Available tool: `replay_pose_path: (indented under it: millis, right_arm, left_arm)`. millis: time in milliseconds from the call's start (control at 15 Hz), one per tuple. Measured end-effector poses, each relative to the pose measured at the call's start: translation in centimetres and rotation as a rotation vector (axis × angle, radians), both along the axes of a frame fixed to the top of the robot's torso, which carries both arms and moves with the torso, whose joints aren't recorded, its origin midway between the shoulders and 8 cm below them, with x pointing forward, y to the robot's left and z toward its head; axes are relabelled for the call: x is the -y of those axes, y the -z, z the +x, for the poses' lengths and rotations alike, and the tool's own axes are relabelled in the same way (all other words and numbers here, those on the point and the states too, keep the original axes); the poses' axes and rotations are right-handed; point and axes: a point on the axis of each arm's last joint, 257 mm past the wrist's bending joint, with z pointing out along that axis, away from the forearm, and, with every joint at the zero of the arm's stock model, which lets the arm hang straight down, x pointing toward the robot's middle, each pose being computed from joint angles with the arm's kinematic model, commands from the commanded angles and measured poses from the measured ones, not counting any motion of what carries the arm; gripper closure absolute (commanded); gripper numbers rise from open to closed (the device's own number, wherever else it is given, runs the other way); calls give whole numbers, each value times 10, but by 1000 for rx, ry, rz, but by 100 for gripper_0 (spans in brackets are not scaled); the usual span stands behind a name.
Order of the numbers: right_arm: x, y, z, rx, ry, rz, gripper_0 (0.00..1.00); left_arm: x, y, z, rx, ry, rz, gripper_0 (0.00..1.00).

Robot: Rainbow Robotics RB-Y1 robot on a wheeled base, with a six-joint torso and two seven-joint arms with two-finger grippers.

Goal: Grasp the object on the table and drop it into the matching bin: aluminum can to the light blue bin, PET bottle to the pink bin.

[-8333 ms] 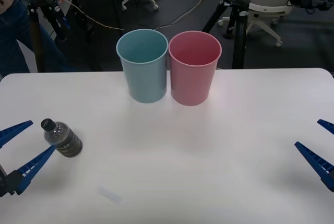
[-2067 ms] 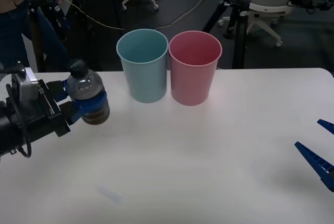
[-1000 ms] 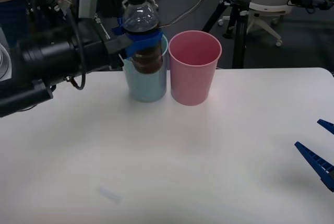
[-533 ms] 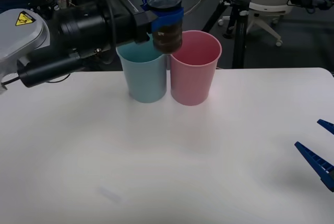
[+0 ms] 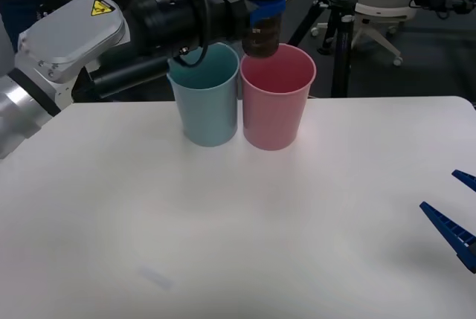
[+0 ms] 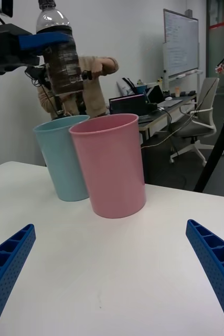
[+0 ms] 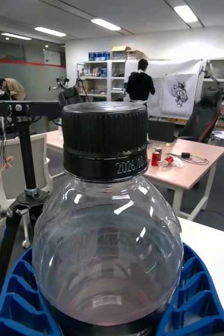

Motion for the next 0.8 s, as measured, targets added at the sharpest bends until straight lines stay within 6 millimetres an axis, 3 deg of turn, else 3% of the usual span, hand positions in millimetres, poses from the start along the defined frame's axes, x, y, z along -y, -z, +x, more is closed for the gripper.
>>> replay_pose_path:
  millis: [467, 800]
  right_arm:
    - [0, 0, 0, 0, 0, 0, 0]
    - [0, 0, 0, 0, 0, 0, 0]
  left_arm:
    - [37, 18, 16, -2, -8, 33, 98]
    - [44, 22, 14, 9, -5, 50, 97]
